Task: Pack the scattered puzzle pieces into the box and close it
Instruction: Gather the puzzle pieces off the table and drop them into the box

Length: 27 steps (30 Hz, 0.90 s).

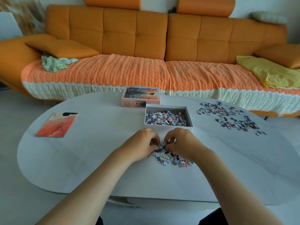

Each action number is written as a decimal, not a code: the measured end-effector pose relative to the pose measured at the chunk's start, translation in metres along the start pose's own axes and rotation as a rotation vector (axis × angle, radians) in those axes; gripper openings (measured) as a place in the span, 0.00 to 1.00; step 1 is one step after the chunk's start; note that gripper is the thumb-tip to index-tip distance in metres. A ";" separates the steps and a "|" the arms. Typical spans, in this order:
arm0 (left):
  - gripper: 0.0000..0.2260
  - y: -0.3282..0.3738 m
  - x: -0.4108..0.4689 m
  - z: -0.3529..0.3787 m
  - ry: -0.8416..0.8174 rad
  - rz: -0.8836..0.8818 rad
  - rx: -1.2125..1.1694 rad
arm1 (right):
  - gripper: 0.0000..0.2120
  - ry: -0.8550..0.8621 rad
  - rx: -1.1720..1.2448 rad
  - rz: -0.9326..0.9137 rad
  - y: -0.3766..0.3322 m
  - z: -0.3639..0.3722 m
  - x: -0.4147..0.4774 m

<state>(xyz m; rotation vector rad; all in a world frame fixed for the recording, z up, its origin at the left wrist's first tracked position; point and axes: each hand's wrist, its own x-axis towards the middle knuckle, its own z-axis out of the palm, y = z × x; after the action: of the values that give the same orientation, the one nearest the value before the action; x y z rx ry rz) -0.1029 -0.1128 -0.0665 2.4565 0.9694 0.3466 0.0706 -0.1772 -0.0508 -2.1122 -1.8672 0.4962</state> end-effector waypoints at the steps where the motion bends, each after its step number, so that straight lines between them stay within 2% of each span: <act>1: 0.06 0.000 0.001 -0.001 0.002 0.000 -0.008 | 0.09 -0.001 0.003 0.000 0.000 -0.001 0.001; 9: 0.05 0.000 0.015 -0.012 0.040 0.008 -0.126 | 0.05 0.010 0.040 -0.014 0.000 -0.013 0.012; 13: 0.05 0.001 0.030 -0.026 0.185 0.010 -0.203 | 0.04 0.228 0.105 -0.023 0.003 -0.028 0.020; 16: 0.05 0.000 0.044 -0.031 0.311 0.025 -0.200 | 0.05 0.442 0.096 -0.050 0.010 -0.030 0.033; 18: 0.05 -0.002 0.054 -0.027 0.360 0.034 -0.171 | 0.04 0.520 0.086 -0.065 0.014 -0.028 0.040; 20: 0.06 -0.005 0.062 -0.020 0.369 0.048 -0.118 | 0.05 0.516 0.054 -0.044 0.018 -0.023 0.046; 23: 0.10 -0.007 0.068 -0.011 0.367 0.063 -0.033 | 0.11 0.410 -0.059 -0.005 0.024 -0.015 0.048; 27: 0.07 -0.008 0.067 -0.012 0.412 0.110 0.079 | 0.10 0.473 -0.020 -0.095 0.025 -0.015 0.045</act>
<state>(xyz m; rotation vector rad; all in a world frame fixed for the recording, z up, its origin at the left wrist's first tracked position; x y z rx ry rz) -0.0646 -0.0573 -0.0566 2.5691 1.0243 0.8943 0.1040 -0.1355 -0.0508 -1.9254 -1.6849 -0.0472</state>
